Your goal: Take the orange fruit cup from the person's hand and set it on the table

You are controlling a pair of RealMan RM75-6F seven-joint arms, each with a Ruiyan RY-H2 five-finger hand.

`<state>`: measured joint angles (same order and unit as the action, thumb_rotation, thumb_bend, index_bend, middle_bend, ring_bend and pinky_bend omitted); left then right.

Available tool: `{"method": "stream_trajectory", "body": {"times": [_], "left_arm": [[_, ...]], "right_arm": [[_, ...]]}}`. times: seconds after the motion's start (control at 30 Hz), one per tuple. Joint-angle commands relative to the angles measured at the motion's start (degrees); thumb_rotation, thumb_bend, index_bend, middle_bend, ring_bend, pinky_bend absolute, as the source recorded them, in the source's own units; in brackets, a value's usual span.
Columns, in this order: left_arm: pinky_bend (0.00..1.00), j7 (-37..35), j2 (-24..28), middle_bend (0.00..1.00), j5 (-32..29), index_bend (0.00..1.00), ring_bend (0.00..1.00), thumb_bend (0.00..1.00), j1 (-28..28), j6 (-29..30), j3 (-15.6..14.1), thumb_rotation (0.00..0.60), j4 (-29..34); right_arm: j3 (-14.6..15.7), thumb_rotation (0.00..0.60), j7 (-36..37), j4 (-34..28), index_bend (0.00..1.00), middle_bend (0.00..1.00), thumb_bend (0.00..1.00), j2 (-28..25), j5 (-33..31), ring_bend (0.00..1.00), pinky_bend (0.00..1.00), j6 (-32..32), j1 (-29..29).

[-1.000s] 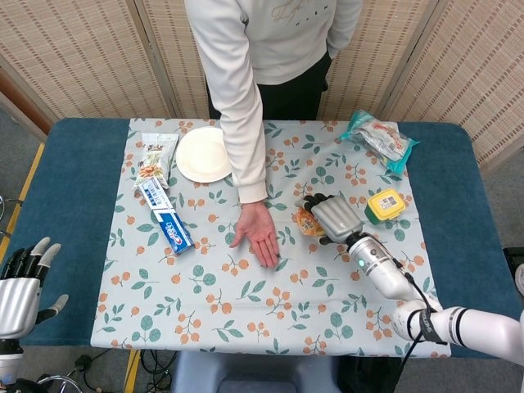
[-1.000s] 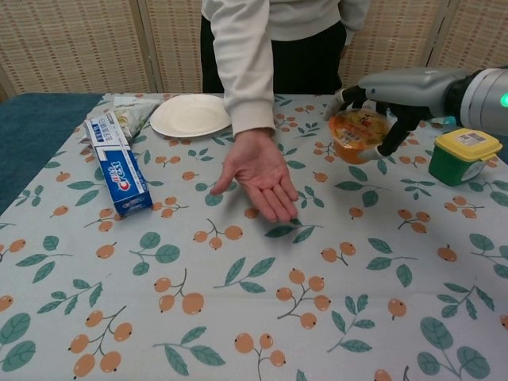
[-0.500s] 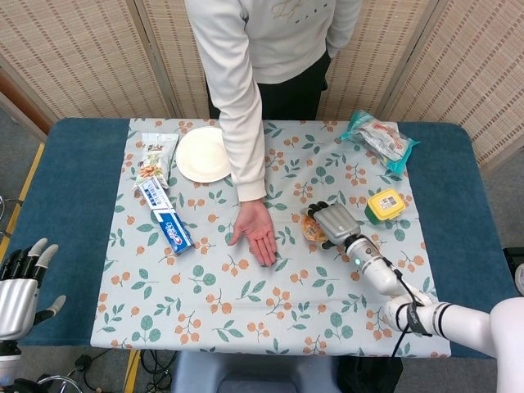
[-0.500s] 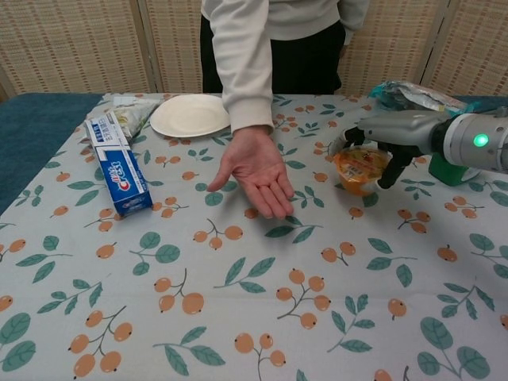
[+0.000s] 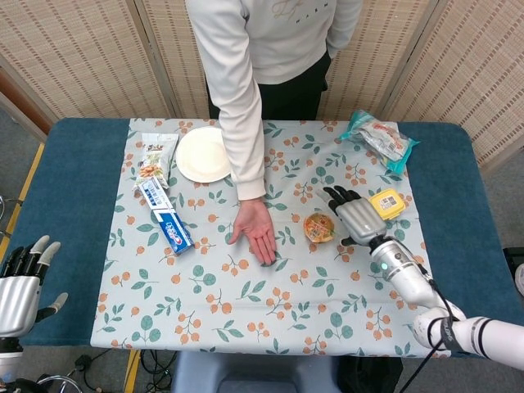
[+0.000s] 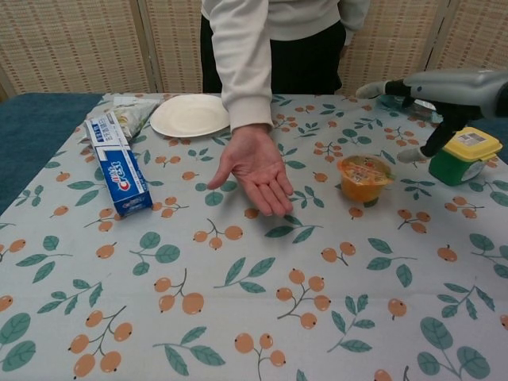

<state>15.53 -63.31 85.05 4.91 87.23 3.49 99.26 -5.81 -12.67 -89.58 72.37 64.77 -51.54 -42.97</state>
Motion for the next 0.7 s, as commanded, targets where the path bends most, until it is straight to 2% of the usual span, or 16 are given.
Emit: {"method": "stream_trajectory", "body": {"times": [0.03, 0.27, 0.4, 0.7], "left_arm": [[0.10, 0.0, 0.0, 0.03, -0.2, 0.11, 0.11, 0.18, 0.2, -0.3, 0.1, 0.600, -0.1], [0.10, -0.1, -0.1, 0.03, -0.8, 0.11, 0.11, 0.18, 0.6, -0.6, 0.6, 0.600, -0.4], [0.10, 0.5, -0.4, 0.03, -1.0, 0.11, 0.11, 0.18, 1.0, -0.7, 1.0, 0.600, -0.3], [0.10, 1.6, -0.8, 0.03, -1.3, 0.11, 0.11, 0.18, 1.5, -0.9, 1.4, 0.600, 0.3]], "right_arm": [[0.9, 0.600, -0.6, -4.4, 0.00, 0.12, 0.26, -4.4, 2.6, 0.00, 0.15, -5.2, 3.8], [2.8, 0.600, -0.1, -8.2, 0.00, 0.17, 0.29, -9.7, 7.0, 0.03, 0.17, -16.5, 11.7], [3.9, 0.600, 0.3, -8.9, 0.03, 0.19, 0.30, -11.2, 11.1, 0.05, 0.18, -25.0, 17.2], [6.7, 0.600, 2.6, -10.2, 0.05, 0.23, 0.30, -13.4, 16.1, 0.08, 0.20, -36.6, 27.4]]}}
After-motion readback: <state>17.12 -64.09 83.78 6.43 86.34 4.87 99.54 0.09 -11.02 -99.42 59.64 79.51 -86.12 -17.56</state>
